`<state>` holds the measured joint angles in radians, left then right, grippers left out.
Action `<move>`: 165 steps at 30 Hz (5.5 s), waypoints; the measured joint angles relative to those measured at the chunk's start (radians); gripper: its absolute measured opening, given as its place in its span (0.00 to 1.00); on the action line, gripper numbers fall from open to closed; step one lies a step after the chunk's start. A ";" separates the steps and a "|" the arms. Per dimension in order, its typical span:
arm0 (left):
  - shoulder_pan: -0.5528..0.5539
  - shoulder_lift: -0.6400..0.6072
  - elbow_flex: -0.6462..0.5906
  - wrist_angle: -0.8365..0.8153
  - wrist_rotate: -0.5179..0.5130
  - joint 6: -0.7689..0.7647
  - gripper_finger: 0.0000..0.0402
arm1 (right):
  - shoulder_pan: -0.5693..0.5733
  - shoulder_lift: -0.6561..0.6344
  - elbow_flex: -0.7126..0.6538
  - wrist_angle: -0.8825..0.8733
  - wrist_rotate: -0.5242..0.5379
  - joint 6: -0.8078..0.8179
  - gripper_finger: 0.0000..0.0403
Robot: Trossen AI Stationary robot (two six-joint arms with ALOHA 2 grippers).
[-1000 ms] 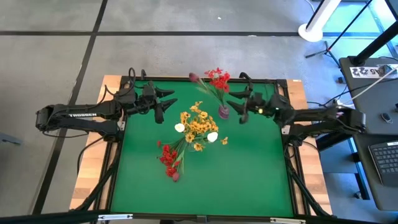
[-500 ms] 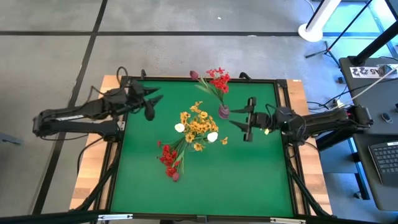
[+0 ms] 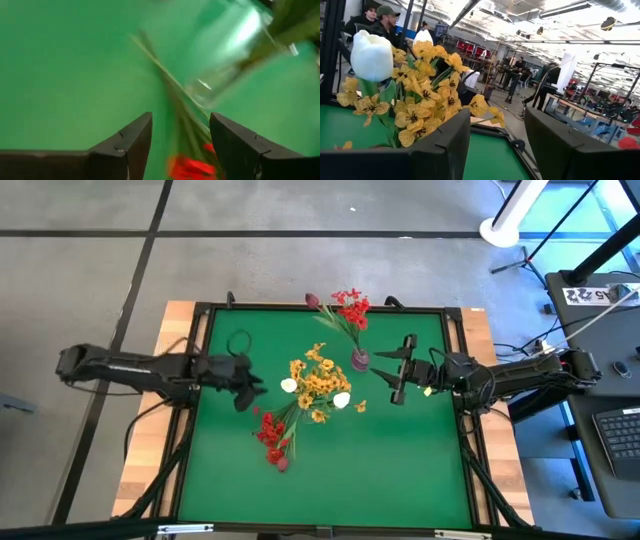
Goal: Sort flowers into vase by color
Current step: Put the red flowers into the violet vase
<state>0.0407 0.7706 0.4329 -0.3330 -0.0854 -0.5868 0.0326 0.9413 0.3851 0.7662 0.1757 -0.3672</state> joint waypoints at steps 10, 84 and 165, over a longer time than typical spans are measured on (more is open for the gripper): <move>-0.175 0.376 -0.003 0.285 -0.077 -0.041 0.48 | 0.000 0.000 0.000 -0.002 0.000 0.024 0.46; 0.071 0.327 0.857 -0.437 -0.525 0.558 0.00 | -0.051 0.355 0.771 -0.584 0.270 -0.766 0.46; -0.071 -0.061 0.492 0.124 -0.523 0.734 0.37 | -0.480 0.140 0.207 -0.028 -0.402 0.284 0.03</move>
<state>-0.0302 0.7101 0.9251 -0.2087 -0.6082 0.1474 -0.4473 1.0813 0.5918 0.7385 -0.2262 -0.0830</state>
